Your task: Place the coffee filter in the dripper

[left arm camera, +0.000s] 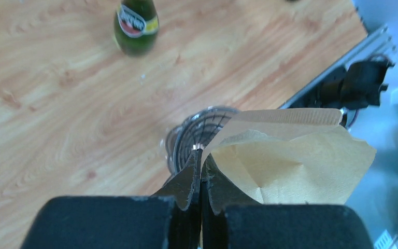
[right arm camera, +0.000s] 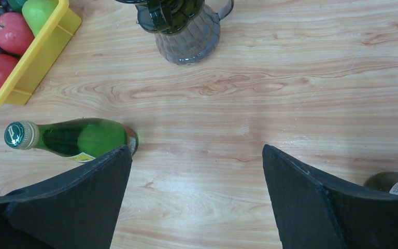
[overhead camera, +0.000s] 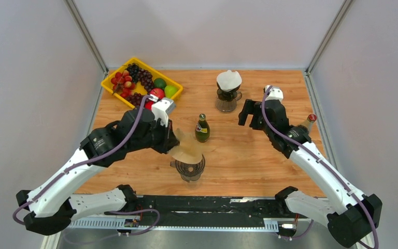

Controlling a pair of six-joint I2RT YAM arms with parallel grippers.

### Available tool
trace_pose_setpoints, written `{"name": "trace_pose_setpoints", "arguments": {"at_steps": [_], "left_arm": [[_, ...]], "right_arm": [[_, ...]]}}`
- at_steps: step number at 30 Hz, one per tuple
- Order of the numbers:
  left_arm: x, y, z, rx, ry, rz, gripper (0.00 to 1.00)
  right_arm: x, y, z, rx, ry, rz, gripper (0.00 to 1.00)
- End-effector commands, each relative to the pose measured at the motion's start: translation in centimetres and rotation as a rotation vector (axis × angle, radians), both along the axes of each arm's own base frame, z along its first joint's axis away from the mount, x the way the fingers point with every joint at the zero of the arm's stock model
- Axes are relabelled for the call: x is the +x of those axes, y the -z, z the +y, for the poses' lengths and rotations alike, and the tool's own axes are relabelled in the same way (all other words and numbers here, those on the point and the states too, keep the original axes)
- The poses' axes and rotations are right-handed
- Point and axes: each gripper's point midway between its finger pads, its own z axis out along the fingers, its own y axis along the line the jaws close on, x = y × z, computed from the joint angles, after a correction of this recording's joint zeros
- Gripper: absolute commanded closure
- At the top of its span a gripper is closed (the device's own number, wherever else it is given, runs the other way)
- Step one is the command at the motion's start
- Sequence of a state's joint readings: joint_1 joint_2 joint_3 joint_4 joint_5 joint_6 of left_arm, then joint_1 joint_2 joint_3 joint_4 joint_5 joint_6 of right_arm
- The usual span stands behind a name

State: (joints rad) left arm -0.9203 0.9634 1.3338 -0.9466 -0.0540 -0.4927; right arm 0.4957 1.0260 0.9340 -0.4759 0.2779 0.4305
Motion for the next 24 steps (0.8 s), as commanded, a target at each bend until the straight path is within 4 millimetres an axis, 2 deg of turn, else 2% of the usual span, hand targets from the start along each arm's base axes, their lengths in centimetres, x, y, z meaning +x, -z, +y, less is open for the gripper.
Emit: {"name": "trace_pose_setpoints", "arguments": {"at_steps": [1,5,9,15,20,24], "left_arm": [[-2.9,3.8,0.5,0.107,0.088,0.172,0.99],[-3.5,4.9,-0.4,0.112,0.146,0.211,0.99],[-3.6,6.0,0.0,0.167,0.147,0.241,0.98],[-3.5,6.6,-0.2,0.191,0.156,0.258,0.91],[-3.5,6.8,-0.1,0.205,0.160,0.259,0.68],[-3.2,6.3,-0.2,0.197,0.157,0.239,0.56]], "right_arm": [[0.5,-0.3,0.6,0.003,-0.031,-0.014,0.00],[0.5,0.0,0.7,-0.004,-0.038,-0.005,0.00],[0.6,0.2,0.7,-0.013,-0.039,-0.003,0.00],[0.6,0.4,0.7,-0.017,-0.039,0.001,0.00],[0.6,0.2,0.7,-0.014,-0.042,-0.002,0.00],[0.5,0.0,0.6,-0.013,-0.042,-0.008,0.00]]}}
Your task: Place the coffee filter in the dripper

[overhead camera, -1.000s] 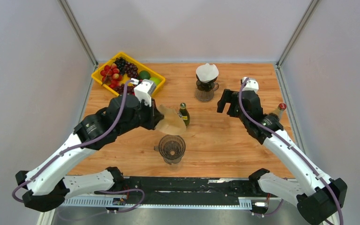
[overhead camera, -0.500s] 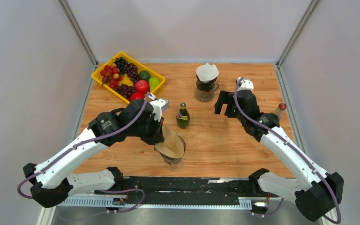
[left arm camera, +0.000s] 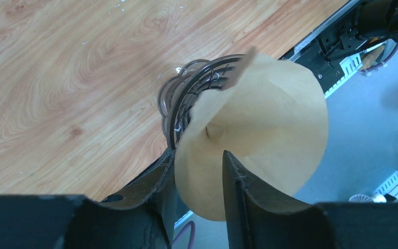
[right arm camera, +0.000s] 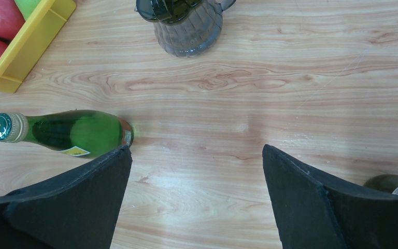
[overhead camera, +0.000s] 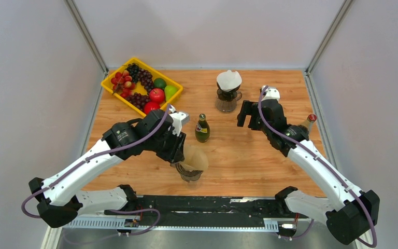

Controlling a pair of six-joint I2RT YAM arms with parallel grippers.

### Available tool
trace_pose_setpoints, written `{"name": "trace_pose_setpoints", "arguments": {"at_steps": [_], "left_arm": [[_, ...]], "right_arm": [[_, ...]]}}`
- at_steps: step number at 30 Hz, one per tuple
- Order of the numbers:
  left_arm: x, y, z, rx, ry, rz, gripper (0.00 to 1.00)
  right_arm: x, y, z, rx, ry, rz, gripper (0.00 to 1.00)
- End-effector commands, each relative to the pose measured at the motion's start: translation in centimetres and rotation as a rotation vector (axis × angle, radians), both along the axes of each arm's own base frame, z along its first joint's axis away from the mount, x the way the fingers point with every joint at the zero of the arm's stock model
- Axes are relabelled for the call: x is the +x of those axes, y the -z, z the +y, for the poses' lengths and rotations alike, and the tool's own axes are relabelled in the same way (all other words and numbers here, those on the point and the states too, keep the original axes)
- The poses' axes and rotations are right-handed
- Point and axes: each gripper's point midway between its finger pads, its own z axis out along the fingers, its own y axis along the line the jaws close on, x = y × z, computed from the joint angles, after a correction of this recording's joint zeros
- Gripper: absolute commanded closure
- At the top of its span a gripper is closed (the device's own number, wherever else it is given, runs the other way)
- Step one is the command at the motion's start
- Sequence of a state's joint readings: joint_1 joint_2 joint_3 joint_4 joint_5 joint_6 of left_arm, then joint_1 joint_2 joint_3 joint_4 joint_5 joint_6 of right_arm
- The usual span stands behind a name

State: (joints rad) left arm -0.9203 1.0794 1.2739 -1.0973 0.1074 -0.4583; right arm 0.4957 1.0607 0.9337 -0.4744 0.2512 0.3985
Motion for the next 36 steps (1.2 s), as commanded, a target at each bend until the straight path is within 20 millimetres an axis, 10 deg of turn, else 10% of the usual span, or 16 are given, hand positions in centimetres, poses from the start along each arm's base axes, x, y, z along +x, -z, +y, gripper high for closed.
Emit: {"name": "trace_pose_setpoints", "arguments": {"at_steps": [1,13,20,36], "left_arm": [[0.1,-1.1,0.0,-0.016,0.013,-0.028,0.50],[1.1,-5.2,0.8,-0.089,-0.043,-0.147,0.06],[1.9,-9.1,0.3,-0.187,-0.053,-0.241,0.00],[0.5,-3.3,-4.2,-0.053,0.136,-0.078,0.73]], "right_arm": [[0.3,-1.1,0.2,0.019,-0.005,-0.039,0.00],[0.2,-1.3,-0.2,0.008,0.002,-0.051,0.00],[0.2,-1.5,-0.6,0.000,0.011,-0.062,0.00],[0.3,-0.9,-1.0,-0.028,0.029,-0.053,0.00]]}}
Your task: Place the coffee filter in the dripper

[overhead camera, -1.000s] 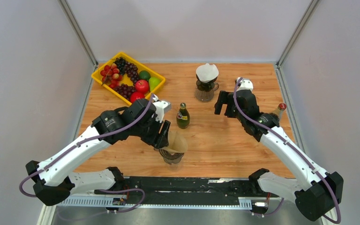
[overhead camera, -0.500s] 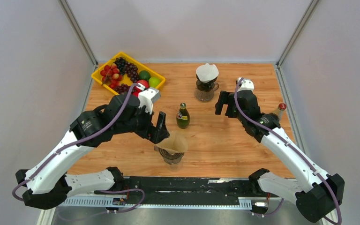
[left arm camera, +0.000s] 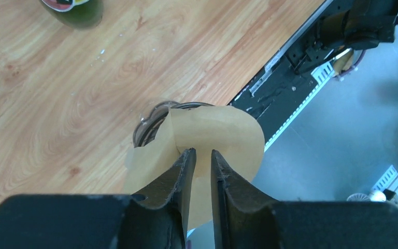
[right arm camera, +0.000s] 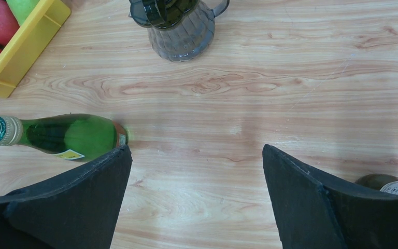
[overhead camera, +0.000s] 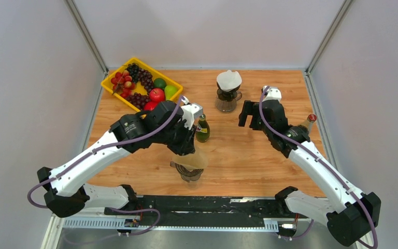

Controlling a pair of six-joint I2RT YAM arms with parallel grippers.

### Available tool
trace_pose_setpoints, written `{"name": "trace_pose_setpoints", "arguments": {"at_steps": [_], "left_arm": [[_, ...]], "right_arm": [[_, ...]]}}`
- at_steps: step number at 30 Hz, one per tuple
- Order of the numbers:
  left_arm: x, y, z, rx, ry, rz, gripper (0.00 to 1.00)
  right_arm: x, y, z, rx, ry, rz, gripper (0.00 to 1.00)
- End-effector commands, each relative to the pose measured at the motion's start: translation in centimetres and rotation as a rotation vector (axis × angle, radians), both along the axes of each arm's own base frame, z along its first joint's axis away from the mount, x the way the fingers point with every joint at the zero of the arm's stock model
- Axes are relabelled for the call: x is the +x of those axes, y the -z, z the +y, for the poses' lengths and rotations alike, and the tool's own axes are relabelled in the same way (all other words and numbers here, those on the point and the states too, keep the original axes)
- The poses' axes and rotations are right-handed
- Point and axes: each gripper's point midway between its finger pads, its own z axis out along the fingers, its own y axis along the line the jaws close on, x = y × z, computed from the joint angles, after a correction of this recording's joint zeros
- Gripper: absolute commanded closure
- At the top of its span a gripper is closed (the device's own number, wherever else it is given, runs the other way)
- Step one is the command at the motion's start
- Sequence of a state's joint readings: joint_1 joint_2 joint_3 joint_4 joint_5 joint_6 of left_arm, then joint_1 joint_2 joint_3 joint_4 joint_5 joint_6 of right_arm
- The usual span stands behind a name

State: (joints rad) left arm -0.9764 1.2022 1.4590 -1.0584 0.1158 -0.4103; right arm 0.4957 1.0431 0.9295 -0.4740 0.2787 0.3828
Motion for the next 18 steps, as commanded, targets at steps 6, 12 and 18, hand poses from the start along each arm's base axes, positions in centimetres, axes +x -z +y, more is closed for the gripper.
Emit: {"name": "trace_pose_setpoints", "arguments": {"at_steps": [6,12,18], "left_arm": [[-1.0,3.6,0.4,0.117,0.048,0.046,0.82],[-1.9,5.6,0.2,0.169,0.093,0.085,0.82],[-2.7,6.5,-0.3,0.195,0.134,0.095,0.82]], "right_arm": [[0.5,-0.3,-0.4,-0.014,0.013,-0.026,0.00],[0.5,0.0,-0.4,-0.020,0.014,-0.020,0.00],[0.6,0.1,-0.5,-0.029,0.018,-0.018,0.00]]}}
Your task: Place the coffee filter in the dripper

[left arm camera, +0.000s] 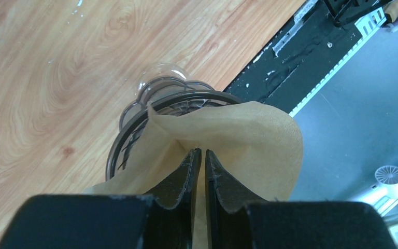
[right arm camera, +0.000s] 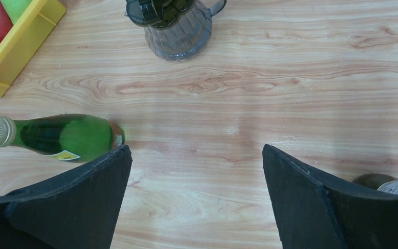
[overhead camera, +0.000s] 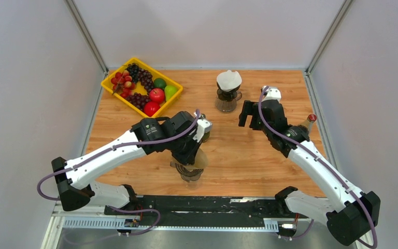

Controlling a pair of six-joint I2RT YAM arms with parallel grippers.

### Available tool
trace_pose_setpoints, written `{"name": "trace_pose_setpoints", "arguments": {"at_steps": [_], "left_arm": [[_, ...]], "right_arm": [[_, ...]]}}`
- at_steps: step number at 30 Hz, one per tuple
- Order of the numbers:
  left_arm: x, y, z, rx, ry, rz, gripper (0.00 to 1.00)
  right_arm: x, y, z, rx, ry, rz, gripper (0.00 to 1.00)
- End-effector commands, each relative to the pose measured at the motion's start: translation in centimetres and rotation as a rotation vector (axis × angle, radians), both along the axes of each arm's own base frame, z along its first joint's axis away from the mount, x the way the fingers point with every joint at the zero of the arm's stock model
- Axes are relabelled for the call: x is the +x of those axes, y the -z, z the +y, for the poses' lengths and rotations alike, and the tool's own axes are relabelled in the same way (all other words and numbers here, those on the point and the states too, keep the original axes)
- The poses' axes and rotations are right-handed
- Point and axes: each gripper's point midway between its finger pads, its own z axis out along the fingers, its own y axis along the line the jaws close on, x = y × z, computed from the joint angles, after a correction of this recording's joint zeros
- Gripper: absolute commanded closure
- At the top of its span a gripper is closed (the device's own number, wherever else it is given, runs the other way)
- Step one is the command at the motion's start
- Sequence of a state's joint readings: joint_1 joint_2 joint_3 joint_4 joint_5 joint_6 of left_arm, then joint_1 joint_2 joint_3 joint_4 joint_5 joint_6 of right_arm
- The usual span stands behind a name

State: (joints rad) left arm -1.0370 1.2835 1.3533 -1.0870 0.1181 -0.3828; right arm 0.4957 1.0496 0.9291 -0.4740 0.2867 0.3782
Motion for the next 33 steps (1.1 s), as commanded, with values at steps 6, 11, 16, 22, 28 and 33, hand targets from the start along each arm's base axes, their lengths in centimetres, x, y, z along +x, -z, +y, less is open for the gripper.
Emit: {"name": "trace_pose_setpoints", "arguments": {"at_steps": [6,11,16,22,28,33], "left_arm": [[-1.1,1.4,0.3,0.048,0.054,0.003,0.81],[-1.2,2.1,0.3,0.051,0.056,0.001,0.81],[-1.0,2.4,-0.2,0.045,0.064,-0.004,0.81],[-0.7,2.9,-0.3,0.061,0.060,-0.006,0.77],[-0.6,3.6,-0.2,0.086,0.047,-0.009,0.76],[-0.7,4.2,0.0,0.109,0.045,-0.008,0.76]], "right_arm": [[0.5,0.1,-0.5,-0.025,0.017,-0.018,0.00],[0.6,0.3,-0.5,-0.027,0.017,-0.014,0.00],[0.6,0.4,-0.4,-0.028,0.015,-0.009,0.00],[0.5,0.4,-0.5,-0.030,0.016,-0.012,0.00],[0.5,0.4,-0.6,-0.034,0.018,-0.011,0.00],[0.5,0.5,-0.6,-0.036,0.019,-0.009,0.00]]}}
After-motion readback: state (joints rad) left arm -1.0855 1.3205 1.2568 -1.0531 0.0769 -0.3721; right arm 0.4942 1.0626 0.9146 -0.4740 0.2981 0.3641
